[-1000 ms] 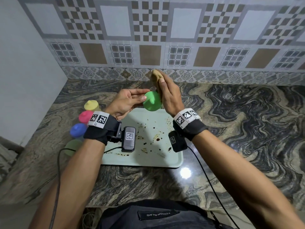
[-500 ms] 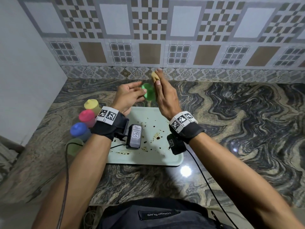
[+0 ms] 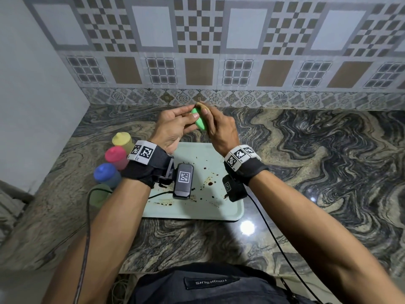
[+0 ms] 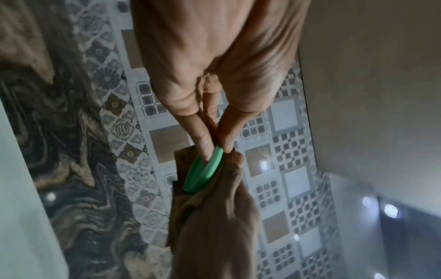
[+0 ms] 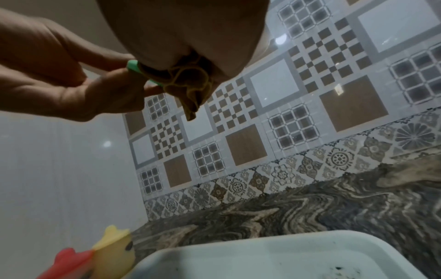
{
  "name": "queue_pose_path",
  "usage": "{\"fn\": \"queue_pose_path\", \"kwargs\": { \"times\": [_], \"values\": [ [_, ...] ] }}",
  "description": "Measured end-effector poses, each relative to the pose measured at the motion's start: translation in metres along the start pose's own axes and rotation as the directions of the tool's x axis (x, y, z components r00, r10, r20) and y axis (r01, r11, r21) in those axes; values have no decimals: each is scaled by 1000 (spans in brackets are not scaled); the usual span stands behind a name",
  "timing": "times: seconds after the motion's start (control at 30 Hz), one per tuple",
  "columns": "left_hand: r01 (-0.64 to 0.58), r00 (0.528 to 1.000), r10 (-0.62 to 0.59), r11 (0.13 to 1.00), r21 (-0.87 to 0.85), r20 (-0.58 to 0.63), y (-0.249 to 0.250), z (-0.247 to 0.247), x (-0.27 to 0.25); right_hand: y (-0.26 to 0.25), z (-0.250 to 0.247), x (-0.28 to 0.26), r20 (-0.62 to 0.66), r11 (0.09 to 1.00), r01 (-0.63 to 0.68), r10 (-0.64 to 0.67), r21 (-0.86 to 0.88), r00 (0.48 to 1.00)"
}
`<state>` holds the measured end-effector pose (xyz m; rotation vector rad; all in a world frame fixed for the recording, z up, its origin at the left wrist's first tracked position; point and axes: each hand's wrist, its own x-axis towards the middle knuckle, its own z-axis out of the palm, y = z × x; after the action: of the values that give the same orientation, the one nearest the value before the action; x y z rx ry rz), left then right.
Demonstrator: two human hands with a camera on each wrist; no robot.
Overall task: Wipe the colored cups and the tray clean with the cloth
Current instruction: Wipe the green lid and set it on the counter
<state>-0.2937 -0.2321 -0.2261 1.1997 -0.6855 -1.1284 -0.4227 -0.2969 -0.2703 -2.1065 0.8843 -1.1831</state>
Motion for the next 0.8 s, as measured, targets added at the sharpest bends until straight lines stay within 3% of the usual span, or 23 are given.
{"fn": "queue_pose_path", "kwargs": {
  "times": [0.23,0.37,0.5,0.67,0.8],
  "values": [
    [45,999,-46,998,-44,-9,-8,-5,2,8,-2,-13,46,999,-33,32,22,998],
    [48,998,-45,997,-55,50,-10,-10,2,13,1,-16,-70,995,94,-96,-36,993],
    [35,999,-33,999,-39,40,-13,-13,3,17,2,-18,-114,994,99,-103,-36,988],
    [37,999,-35,998,-51,36,-14,-13,3,4,1,-21,39,991,25,-31,132,999],
    [49,997,-44,996,-78,68,-12,-14,1,10,3,-21,33,983,182,-183,24,983]
  ]
}}
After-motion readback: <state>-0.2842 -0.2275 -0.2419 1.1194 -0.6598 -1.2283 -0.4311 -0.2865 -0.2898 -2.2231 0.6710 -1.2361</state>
